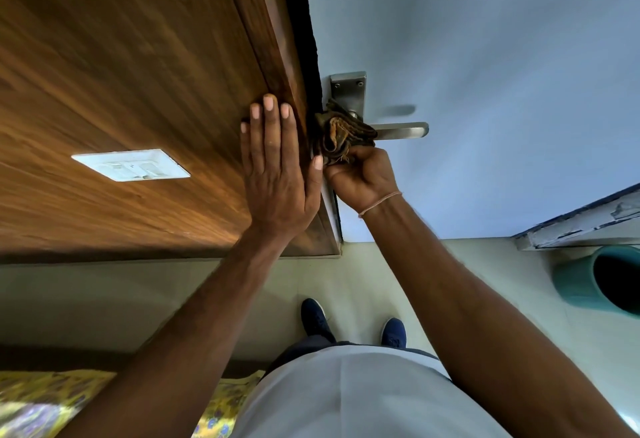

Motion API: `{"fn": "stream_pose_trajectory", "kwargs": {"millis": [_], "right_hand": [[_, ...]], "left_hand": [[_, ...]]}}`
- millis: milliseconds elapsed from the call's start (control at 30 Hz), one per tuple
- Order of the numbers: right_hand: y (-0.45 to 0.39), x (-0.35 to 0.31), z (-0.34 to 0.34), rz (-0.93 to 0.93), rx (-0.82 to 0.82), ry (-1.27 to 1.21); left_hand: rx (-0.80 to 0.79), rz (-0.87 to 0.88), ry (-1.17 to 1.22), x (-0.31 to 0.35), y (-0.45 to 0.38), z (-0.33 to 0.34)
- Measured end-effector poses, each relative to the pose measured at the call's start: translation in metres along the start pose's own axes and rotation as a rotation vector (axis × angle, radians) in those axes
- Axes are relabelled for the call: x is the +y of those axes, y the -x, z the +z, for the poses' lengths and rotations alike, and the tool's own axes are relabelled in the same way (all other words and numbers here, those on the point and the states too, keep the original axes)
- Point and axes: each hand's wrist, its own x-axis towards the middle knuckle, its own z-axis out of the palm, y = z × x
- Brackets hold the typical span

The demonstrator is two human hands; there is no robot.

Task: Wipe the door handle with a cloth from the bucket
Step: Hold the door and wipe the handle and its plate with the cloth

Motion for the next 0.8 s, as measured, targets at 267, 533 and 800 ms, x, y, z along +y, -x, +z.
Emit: {"fn": "stream_pose_trajectory", "kwargs": {"millis": [267,533,800], "right_hand": [[0.011,-0.025,-0.011,-0.122,0.144,0.063],[0.025,-0.072,-0.026,-0.309,0.223,0.179],[0.044,-0.070,-0.029,-0.841,0.389,0.991]], "left_hand": [[0.000,0.002,0.010,0.002,-0.001,-0.003],[0.047,-0.018,0.020,0.004,0.001,0.004],[0.068,-0.013,0.017,0.006,0.001,0.009]]}}
